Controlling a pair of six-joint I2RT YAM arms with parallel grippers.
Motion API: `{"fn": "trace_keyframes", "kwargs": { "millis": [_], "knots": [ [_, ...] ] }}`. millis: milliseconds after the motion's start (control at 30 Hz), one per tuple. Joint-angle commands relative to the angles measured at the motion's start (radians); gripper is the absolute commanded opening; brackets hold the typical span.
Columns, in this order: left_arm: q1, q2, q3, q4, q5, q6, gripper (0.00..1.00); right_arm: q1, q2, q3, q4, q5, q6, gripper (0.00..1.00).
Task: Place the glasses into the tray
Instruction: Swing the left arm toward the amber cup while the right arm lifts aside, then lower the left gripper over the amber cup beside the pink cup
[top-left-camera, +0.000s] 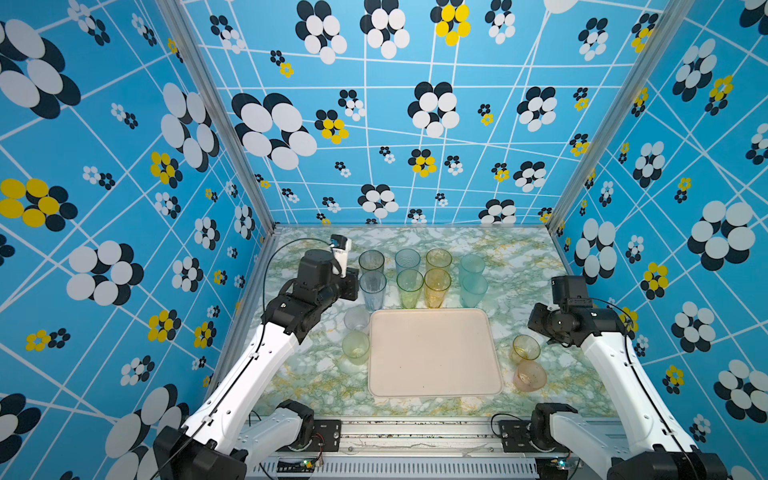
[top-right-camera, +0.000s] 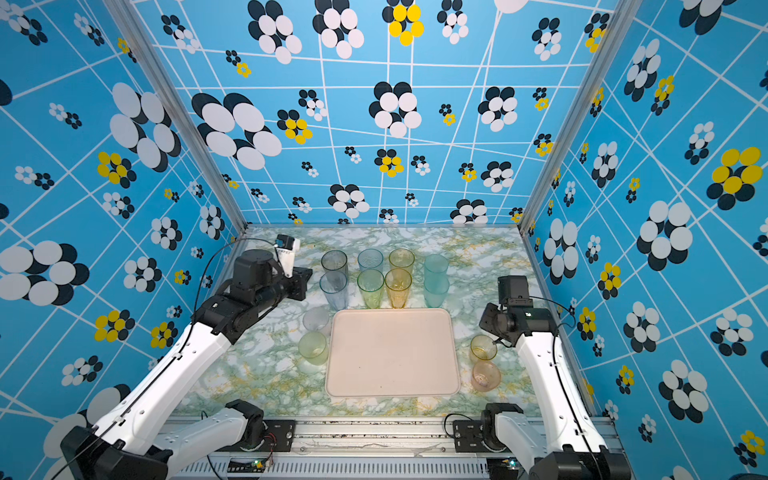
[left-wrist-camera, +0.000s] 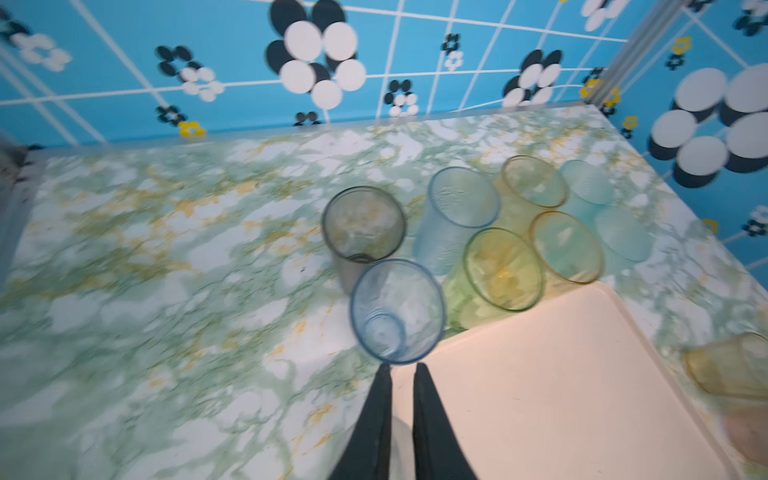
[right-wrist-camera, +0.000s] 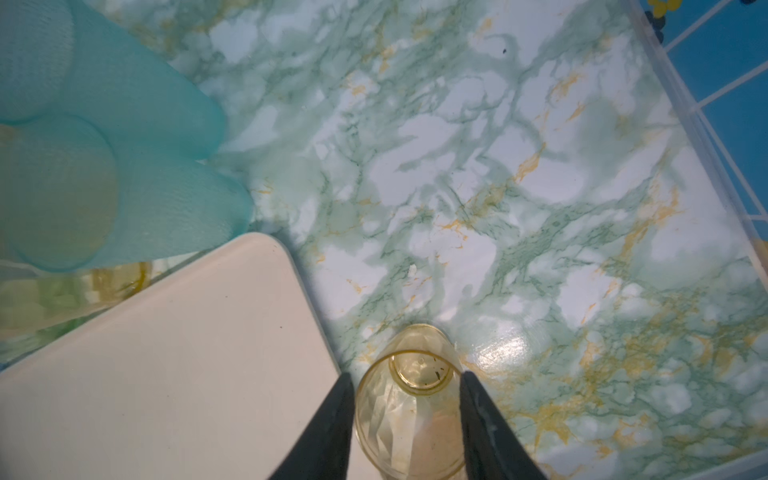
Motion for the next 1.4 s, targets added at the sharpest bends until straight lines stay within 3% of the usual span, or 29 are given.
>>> {"fn": "trace_keyframes", "kwargs": {
  "millis": [0, 100, 267, 467, 667, 967, 1367],
  "knots": [
    [-0.199, 0.111, 0.130, -0.113, -0.008, 0.047, 0.13, -0.015, 0.049, 0.087, 0.032, -0.018, -0.030, 0.48],
    [-0.335, 0.264, 0.250, -0.128, 0.036, 0.049, 0.13, -0.056, 0.104, 0.127, 0.064, -0.055, -0.052, 0.49],
    [-0.484, 0.522, 0.449, -0.156, 0.097, 0.048, 0.11, -0.253, 0.124, 0.118, 0.148, -0.212, -0.069, 0.49],
    [-0.585, 0.784, 0.660, -0.144, 0.182, 0.027, 0.11, -0.444, 0.195, 0.097, 0.244, -0.390, -0.048, 0.50],
    [-0.626, 1.017, 0.886, -0.145, 0.247, -0.010, 0.11, -0.444, 0.209, 0.014, 0.347, -0.456, -0.004, 0.50],
    [-0.637, 1.247, 1.140, -0.229, 0.272, -0.034, 0.11, -0.444, 0.160, -0.037, 0.370, -0.462, -0.007, 0.50],
    [-0.658, 1.349, 1.240, -0.271, 0.292, -0.047, 0.14, -0.444, 0.108, -0.041, 0.369, -0.464, -0.013, 0.50]
  ]
}}
